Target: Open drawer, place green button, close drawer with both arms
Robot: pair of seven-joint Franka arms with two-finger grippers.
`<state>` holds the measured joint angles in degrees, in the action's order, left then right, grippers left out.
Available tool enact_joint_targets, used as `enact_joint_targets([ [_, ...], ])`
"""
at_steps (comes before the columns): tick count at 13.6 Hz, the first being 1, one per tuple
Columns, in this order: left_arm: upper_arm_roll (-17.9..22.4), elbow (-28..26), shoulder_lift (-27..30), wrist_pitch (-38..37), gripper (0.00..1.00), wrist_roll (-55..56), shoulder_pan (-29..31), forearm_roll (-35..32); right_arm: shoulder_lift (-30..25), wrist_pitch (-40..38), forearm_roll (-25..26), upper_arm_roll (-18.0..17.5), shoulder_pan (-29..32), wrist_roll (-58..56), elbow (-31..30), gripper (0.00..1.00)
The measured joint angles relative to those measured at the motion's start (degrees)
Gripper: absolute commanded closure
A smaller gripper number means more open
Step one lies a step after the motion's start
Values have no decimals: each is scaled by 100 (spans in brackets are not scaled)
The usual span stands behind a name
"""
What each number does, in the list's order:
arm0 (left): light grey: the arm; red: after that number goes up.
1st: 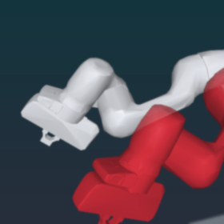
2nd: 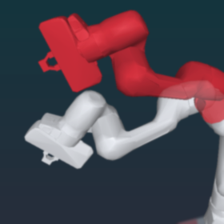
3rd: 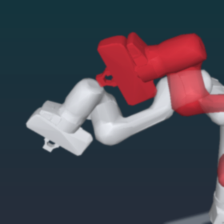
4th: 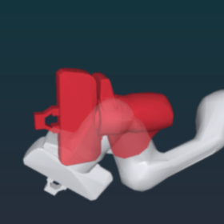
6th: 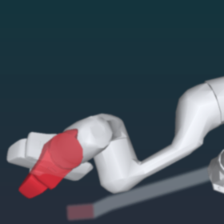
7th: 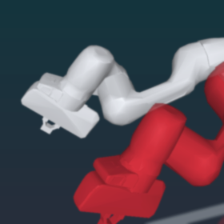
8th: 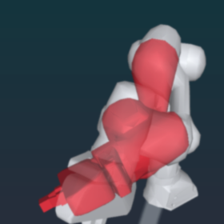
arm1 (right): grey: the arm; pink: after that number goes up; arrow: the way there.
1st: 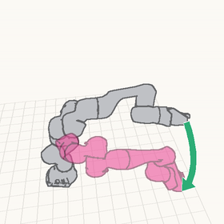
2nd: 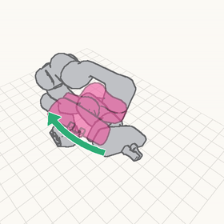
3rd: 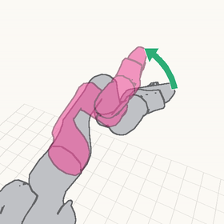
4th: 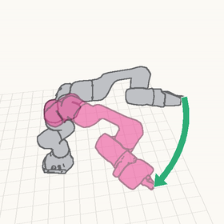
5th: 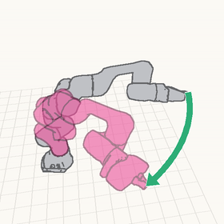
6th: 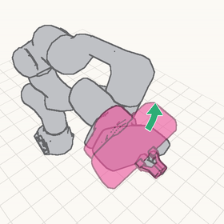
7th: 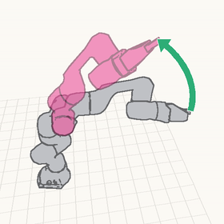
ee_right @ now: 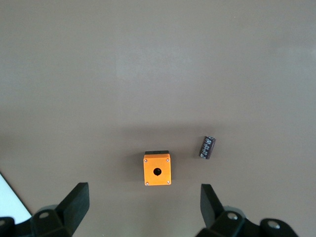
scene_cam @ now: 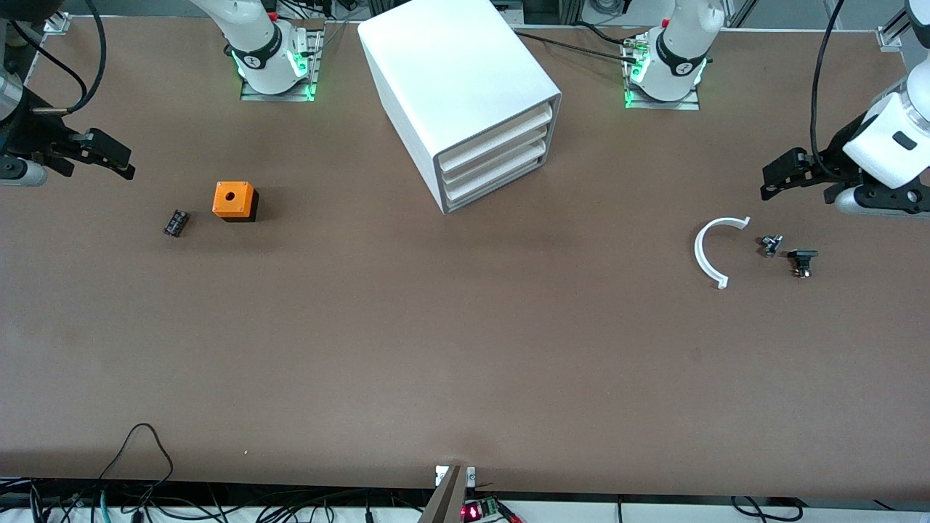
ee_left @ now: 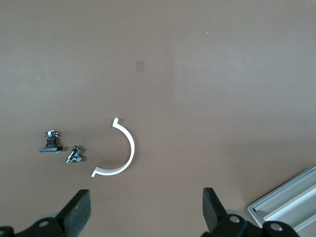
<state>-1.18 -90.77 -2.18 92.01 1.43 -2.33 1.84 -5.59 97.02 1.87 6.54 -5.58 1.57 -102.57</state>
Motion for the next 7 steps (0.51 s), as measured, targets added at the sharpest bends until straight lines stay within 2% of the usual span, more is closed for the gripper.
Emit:
enact_joint_targets([
  [7, -57, 0, 0, 0, 0, -1, -7, 0, -112, -22, 0, -15, -4, 0, -69, 0],
])
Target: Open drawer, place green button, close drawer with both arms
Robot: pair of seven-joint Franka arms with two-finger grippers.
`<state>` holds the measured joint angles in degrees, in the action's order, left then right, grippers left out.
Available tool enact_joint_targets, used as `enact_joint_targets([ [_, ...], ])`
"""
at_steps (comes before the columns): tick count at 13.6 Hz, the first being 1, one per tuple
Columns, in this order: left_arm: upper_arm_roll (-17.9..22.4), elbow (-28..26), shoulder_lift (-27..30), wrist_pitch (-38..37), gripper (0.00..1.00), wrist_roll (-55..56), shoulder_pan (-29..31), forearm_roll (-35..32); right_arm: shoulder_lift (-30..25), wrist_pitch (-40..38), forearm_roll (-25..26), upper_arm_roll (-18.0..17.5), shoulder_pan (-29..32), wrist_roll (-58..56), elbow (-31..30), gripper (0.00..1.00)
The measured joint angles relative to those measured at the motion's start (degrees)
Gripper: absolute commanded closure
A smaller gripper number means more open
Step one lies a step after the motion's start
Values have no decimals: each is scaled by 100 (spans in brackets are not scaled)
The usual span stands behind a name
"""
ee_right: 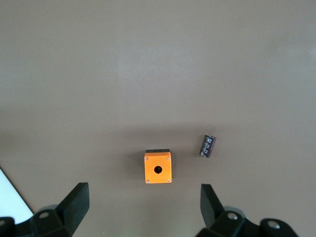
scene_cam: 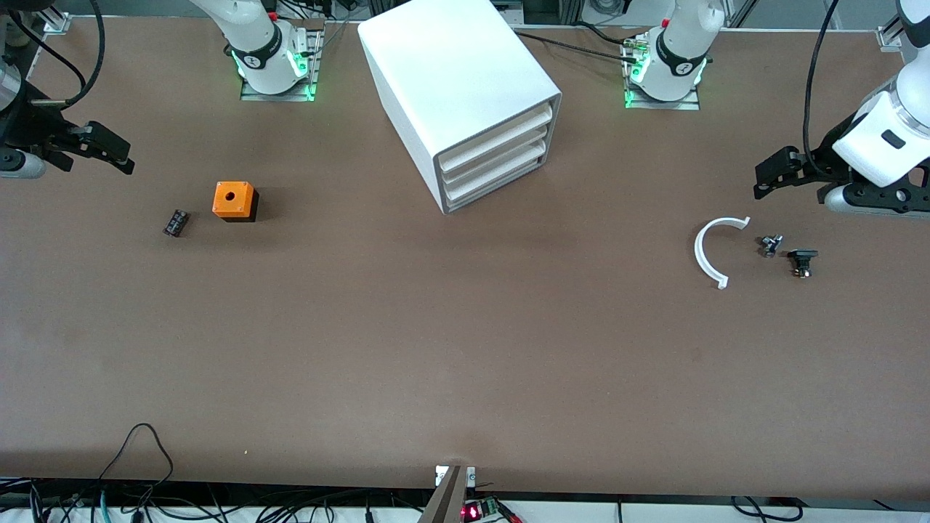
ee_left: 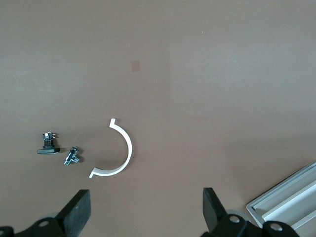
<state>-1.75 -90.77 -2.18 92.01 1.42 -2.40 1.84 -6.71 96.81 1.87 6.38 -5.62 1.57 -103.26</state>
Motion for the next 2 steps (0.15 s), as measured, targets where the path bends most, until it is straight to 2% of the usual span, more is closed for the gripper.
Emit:
enact_joint_targets([
  [2, 0, 0, 0, 0, 0, 0, 0, 0, 0, -6, 0, 0, 0, 0, -9, 0],
])
